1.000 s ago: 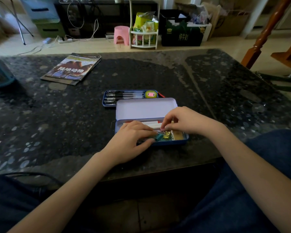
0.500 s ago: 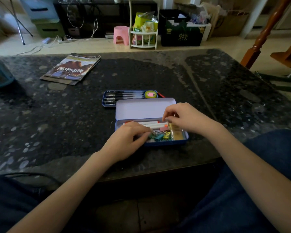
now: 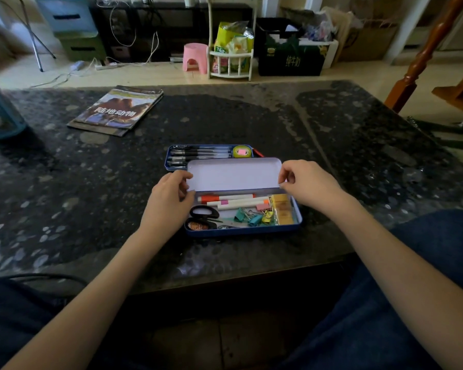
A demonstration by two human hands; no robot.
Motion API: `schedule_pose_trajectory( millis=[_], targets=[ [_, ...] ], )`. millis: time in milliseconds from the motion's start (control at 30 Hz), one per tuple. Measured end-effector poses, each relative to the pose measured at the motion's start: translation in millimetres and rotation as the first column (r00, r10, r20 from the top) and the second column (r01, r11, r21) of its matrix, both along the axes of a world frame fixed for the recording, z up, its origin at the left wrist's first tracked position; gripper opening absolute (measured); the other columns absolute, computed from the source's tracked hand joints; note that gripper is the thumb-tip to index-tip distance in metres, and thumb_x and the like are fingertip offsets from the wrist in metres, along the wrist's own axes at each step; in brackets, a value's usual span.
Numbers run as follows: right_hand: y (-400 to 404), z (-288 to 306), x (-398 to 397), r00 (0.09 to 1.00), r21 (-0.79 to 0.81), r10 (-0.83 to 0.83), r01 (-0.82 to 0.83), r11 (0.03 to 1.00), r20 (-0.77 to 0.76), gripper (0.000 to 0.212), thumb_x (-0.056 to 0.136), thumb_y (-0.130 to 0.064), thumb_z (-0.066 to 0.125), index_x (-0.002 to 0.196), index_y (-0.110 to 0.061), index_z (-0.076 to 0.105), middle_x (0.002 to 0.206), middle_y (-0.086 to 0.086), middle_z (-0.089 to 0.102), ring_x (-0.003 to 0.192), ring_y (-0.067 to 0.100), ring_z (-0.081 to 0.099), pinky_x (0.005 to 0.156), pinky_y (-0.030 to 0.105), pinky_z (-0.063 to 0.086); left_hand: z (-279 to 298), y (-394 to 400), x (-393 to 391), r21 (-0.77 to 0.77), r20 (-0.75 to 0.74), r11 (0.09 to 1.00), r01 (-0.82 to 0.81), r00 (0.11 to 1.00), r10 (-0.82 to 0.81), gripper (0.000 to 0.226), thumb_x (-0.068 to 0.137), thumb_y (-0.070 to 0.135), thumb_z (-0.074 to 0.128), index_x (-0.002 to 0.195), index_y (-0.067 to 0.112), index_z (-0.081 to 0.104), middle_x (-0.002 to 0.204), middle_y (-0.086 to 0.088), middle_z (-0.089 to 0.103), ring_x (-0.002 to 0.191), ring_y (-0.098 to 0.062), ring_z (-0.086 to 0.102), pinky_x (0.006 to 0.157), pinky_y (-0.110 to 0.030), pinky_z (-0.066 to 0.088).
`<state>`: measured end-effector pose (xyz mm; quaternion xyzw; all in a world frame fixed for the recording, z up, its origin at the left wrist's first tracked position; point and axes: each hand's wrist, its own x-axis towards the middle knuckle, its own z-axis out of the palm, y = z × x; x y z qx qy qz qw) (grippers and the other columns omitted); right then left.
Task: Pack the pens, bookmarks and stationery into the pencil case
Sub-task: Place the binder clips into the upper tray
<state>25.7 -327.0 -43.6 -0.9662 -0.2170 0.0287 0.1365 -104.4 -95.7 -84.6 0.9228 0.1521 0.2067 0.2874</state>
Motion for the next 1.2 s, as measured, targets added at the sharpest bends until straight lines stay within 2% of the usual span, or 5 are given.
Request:
schedule_pose_trajectory(
  millis=[100, 200, 433, 833, 1200],
  targets=[
    [-2.1, -3.6, 4.8, 0.994, -0.054, -0.066, 0.061, 0.997, -0.090, 0.016, 0.088, -0.034, 0.063, 0.081, -0.027, 0.051, 0.080, -0.005, 0.058, 0.069, 0.009, 0.056, 0.058, 0.028, 0.047, -6.5, 1.8, 3.1, -0.076, -0.068, 0.997, -0.027, 0.997, 0.022, 0.033, 0.084, 0.022, 0.067, 0.113, 0.017, 0.054, 0.081, 0.004, 0.054, 0.069, -0.005, 0.049, 0.060, -0.016, 0.034],
    [2.1, -9.8, 3.4, 0.986, -0.074, -0.072, 0.061, 0.995, -0.152, 0.026, 0.088, -0.042, 0.061, 0.085, -0.022, 0.044, 0.077, -0.006, 0.055, 0.066, 0.008, 0.055, 0.051, 0.025, 0.039, -10.5, 2.4, 6.0, -0.160, -0.086, 0.985, -0.058, 0.995, 0.045, 0.034, 0.081, 0.028, 0.070, 0.109, 0.019, 0.054, 0.073, 0.007, 0.054, 0.065, -0.006, 0.050, 0.055, -0.016, 0.032],
    [4.6, -11.3, -1.0, 0.995, -0.122, -0.024, 0.013, 0.992, -0.096, 0.028, 0.090, -0.043, 0.059, 0.094, -0.026, 0.037, 0.076, -0.007, 0.051, 0.064, 0.007, 0.053, 0.048, 0.024, 0.036, -10.2, 1.6, 11.1, -0.175, -0.167, 0.984, -0.044, 0.986, 0.015, 0.046, 0.073, 0.042, 0.074, 0.106, 0.025, 0.049, 0.084, 0.003, 0.053, 0.071, -0.007, 0.050, 0.054, -0.021, 0.032],
    [6.6, -16.6, 5.5, 0.998, -0.124, -0.044, 0.037, 0.992, -0.054, 0.024, 0.091, -0.035, 0.060, 0.076, -0.027, 0.042, 0.076, -0.004, 0.058, 0.065, 0.010, 0.057, 0.053, 0.026, 0.043, -6.4, 7.6, 13.2, -0.309, -0.229, 0.949, -0.068, 0.973, -0.005, 0.034, 0.078, 0.026, 0.073, 0.103, 0.027, 0.051, 0.074, 0.006, 0.054, 0.063, -0.005, 0.052, 0.055, -0.020, 0.036],
    [8.0, -15.7, 8.0, 0.997, 0.167, 0.032, -0.019, 0.986, -0.073, 0.014, 0.098, -0.023, 0.048, 0.089, -0.022, 0.058, 0.084, -0.004, 0.063, 0.073, 0.011, 0.059, 0.064, 0.034, 0.051, -2.8, 22.0, -0.4, -0.348, -0.242, 0.929, -0.129, 0.969, 0.044, 0.035, 0.076, 0.019, 0.074, 0.104, 0.025, 0.053, 0.071, 0.000, 0.059, 0.065, -0.010, 0.054, 0.055, -0.021, 0.037]
  ],
)
